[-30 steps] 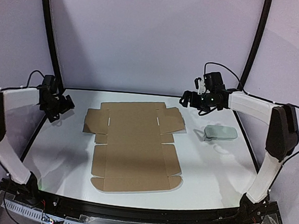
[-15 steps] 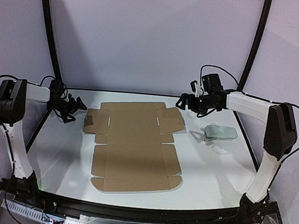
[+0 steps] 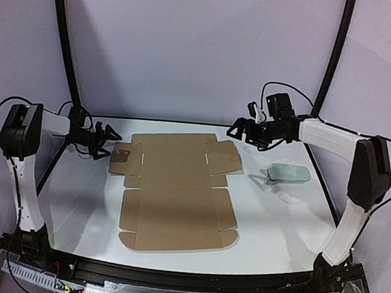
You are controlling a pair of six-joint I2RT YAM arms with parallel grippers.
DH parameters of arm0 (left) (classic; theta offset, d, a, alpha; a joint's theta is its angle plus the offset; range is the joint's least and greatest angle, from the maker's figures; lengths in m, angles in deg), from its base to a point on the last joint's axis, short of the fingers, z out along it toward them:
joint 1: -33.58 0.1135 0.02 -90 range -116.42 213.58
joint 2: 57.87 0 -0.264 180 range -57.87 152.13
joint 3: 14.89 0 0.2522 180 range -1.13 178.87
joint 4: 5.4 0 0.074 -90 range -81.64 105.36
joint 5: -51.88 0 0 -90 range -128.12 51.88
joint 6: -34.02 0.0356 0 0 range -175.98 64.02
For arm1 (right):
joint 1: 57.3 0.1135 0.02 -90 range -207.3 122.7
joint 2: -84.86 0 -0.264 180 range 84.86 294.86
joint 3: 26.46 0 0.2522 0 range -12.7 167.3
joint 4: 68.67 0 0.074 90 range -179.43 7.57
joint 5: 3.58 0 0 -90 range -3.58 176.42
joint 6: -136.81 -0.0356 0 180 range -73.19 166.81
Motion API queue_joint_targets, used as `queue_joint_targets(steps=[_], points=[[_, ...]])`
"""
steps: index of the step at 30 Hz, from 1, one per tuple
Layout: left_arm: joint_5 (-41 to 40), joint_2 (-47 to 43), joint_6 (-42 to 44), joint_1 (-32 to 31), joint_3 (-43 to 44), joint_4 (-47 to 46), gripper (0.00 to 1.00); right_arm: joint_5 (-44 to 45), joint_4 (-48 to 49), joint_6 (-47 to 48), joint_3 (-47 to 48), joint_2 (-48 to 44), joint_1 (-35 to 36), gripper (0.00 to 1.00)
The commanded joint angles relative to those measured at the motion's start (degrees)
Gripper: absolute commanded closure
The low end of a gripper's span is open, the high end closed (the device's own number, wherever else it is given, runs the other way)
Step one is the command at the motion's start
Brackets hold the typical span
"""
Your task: Fold the paper box
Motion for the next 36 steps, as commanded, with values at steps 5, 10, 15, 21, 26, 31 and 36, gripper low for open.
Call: queue_joint_targets(steps=[5, 10, 15, 21, 26, 31, 36], points=[[0.7, 6.2, -0.7, -2.6, 2.9, 4.0, 0.01, -2.5, 0.5, -1.8, 0.9, -5.1, -0.2, 0.02], [0.1, 7.2, -0.8, -3.0, 4.1, 3.9, 0.06, -1.9, 1.2, -1.9, -0.3, -6.4, -0.2, 0.02], [2.0, 7.7, -0.7, -3.1, 5.3, 2.8, 0.18, -1.7, 1.0, -2.1, -1.1, -7.4, -0.3, 0.02], [0.5, 7.8, 2.7, -6.1, 8.0, 6.2, 0.38, -0.4, 1.4, -2.2, -2.6, -8.9, -0.3, 0.02], [0.2, 7.6, 4.9, -6.6, 10.4, 8.7, 0.82, 0.4, 1.4, -1.8, -4.0, -10.4, -0.3, 0.02], [2.5, 5.6, 8.2, -6.9, 13.3, 10.2, 0.99, 1.1, 0.3, 2.1, -4.4, -12.0, -0.3, 0.02], [2.4, -1.9, 17.0, -9.1, 12.9, 11.2, 0.99, 2.1, -2.7, 9.2, -2.1, -12.5, -0.3, 0.02]])
